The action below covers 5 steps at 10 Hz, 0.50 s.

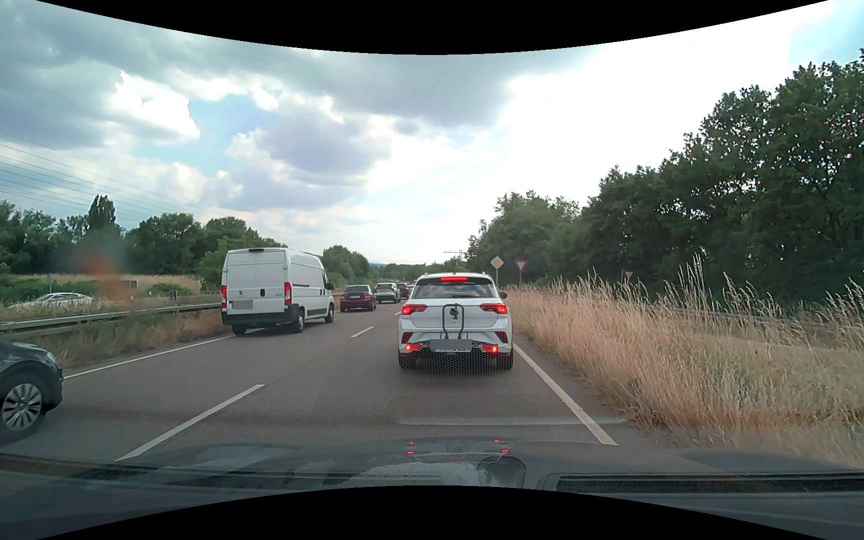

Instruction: Follow the waypoints while adhering to traffic rules and regulations

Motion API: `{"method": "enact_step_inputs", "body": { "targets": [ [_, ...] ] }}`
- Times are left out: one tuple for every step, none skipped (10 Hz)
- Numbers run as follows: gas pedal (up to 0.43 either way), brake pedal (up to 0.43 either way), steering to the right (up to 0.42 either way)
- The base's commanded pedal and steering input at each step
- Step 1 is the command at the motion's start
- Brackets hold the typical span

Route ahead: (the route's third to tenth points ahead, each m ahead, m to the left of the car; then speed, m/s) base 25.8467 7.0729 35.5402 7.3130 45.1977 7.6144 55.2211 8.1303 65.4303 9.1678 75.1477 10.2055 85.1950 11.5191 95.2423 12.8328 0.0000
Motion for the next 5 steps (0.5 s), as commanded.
{"method": "enact_step_inputs", "body": {
  "targets": [
    [0.0,0.25,-0.016],
    [0.0,0.244,-0.015],
    [0.0,0.25,-0.015],
    [0.0,0.25,-0.015],
    [0.0,0.25,-0.015]
  ]
}}
